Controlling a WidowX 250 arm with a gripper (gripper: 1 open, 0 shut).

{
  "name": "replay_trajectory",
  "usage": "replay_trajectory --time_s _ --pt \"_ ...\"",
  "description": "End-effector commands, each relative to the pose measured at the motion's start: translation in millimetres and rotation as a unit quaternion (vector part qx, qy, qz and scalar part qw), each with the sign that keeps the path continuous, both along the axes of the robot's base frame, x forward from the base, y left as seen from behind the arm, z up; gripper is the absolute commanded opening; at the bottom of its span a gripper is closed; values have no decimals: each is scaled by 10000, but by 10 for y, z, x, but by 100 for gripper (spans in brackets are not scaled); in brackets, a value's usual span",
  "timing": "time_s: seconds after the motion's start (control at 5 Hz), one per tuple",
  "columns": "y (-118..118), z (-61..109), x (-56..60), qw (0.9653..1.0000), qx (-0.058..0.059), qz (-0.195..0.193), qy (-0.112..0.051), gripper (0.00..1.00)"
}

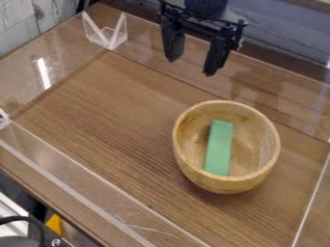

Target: Remove the green block from inside the brown bowl and put it on the table

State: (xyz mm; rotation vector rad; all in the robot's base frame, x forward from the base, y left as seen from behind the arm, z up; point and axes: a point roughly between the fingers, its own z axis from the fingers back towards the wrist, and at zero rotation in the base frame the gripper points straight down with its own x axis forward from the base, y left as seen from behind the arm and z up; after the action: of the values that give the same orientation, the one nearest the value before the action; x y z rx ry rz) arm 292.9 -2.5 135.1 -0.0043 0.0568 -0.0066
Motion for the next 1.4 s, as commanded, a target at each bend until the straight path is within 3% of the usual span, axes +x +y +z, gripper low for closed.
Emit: replay_trajectory --time_s 0.0,0.2,0.4,0.8,1.2 --pt "-58 -22 -46 9999 -60 90 55 100" --pt "-203 -123 -171 9994 -203 172 207 100" --pt "-325 -180 -221 9990 -286 236 236 100" --pt "-565 -288 -321 9984 -377 311 280 100" --pt "-654 -418 -372 9974 -417 538 246 100"
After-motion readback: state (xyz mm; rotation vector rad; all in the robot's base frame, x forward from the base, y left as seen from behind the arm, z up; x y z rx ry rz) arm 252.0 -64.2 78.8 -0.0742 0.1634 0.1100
